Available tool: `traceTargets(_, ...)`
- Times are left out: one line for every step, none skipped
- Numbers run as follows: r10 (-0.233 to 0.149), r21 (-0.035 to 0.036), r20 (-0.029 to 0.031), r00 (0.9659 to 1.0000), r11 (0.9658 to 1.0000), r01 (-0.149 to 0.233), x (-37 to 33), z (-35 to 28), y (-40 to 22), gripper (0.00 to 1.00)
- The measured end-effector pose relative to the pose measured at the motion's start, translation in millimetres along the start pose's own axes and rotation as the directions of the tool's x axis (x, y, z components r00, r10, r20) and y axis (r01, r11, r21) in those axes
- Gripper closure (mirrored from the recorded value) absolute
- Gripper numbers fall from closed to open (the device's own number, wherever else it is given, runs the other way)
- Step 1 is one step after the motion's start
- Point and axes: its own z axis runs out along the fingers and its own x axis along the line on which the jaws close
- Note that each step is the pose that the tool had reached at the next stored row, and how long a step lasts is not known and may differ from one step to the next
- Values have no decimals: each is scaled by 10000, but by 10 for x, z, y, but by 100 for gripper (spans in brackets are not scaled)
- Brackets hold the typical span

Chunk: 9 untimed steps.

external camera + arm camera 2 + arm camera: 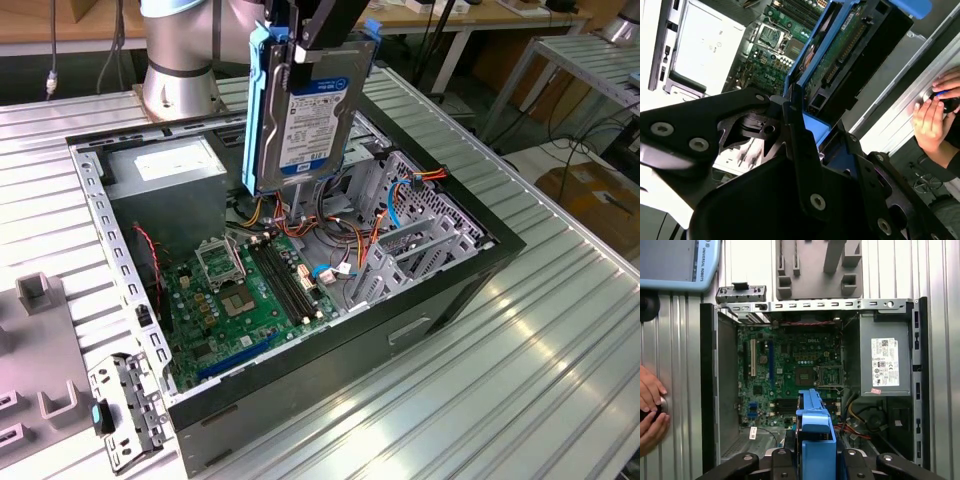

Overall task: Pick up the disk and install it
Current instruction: 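Insert the disk into the insertion slot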

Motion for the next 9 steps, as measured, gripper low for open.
traceTargets(0, 0, 0, 10000, 10000, 0, 16, 2, -1, 63)
traceTargets(0, 1, 1, 10000, 10000, 0, 61, 6, -6, 63)
traceTargets(1, 0, 1, 10000, 10000, -1, 84, 9, -15, 63)
traceTargets(1, 0, 0, 10000, 10000, -1, 104, 11, -33, 63)
traceTargets(1, 0, 1, 10000, 10000, -1, 122, 14, -73, 63)
traceTargets(0, -1, 1, 10000, 10000, 0, 129, 15, -102, 63)
traceTargets(0, 0, 1, 10000, 10000, 0, 132, 16, -128, 63)
traceTargets(0, -1, -1, 10000, 10000, 0, 135, 16, -161, 63)
traceTargets(0, 0, -1, 10000, 10000, 0, 138, 17, -191, 63)
